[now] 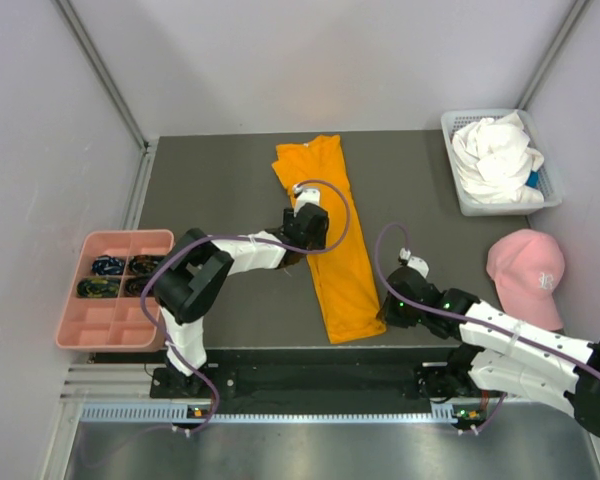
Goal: Fold and stack the t-shirts
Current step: Rotate the tshirt 90 degrees
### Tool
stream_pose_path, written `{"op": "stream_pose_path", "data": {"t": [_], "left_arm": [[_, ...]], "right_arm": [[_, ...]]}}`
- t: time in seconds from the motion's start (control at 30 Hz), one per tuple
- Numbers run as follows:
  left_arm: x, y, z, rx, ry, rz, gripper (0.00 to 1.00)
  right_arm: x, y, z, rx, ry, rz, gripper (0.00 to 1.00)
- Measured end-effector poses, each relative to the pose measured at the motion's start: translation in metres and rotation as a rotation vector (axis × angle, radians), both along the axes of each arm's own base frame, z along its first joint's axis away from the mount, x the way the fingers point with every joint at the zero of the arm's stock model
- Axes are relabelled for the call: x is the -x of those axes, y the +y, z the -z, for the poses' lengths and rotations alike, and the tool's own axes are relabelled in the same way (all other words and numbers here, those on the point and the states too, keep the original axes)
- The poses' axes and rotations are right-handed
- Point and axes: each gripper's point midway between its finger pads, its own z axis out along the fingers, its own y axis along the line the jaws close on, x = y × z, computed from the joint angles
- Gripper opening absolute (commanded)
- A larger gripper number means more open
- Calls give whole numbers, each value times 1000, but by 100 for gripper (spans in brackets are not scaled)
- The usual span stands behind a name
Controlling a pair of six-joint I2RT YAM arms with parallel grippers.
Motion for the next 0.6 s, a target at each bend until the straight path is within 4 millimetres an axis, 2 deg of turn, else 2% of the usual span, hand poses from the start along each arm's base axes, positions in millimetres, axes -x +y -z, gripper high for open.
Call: {"op": "stream_pose_path", "data": {"t": [0.2,0.6], "left_arm": [[-1,-5,-2,27,-7,6,67],[-2,-33,-27,213,-47,67,68]], "right_arm": [[0,-1,0,3,1,1,2],[0,-1,1,4,2,1,3]]}}
